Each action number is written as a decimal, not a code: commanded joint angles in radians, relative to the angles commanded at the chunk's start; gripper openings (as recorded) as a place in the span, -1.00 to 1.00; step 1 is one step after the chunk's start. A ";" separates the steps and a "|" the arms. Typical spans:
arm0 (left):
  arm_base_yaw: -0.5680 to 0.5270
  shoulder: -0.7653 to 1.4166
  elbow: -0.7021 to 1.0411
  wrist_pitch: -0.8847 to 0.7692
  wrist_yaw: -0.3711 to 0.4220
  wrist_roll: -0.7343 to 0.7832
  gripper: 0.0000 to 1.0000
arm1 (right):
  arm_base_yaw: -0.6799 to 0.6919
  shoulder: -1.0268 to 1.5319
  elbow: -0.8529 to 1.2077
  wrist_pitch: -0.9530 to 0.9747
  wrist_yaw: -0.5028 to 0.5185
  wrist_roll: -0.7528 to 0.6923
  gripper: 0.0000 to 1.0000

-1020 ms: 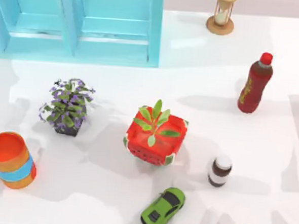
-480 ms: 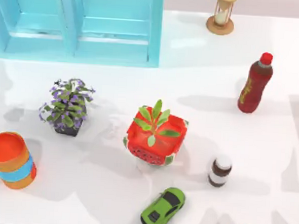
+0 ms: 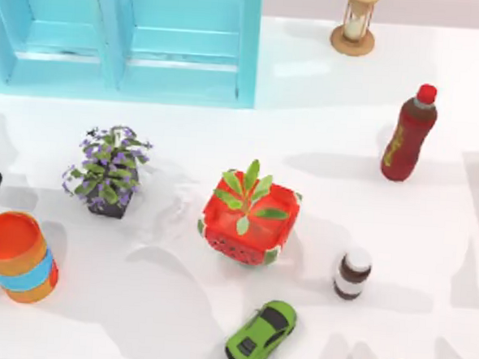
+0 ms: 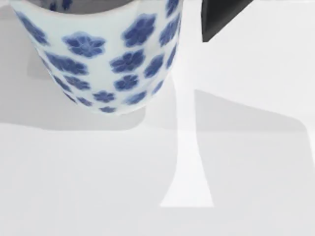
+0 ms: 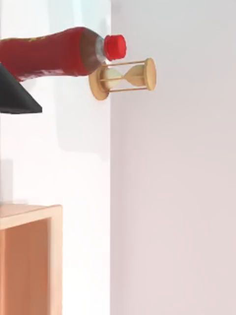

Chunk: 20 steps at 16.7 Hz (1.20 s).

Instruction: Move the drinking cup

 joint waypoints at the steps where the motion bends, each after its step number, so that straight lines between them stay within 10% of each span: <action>1: 0.000 0.000 0.000 0.000 0.000 0.000 1.00 | 0.000 0.000 0.000 0.000 0.000 0.000 1.00; 14: 0.000 0.000 0.000 0.000 0.000 0.000 -0.96 | 0.000 0.000 0.000 0.000 0.000 0.000 1.00; 20: 0.000 0.000 0.000 0.000 0.000 0.000 -1.00 | 0.000 0.000 0.000 0.000 0.000 0.000 1.00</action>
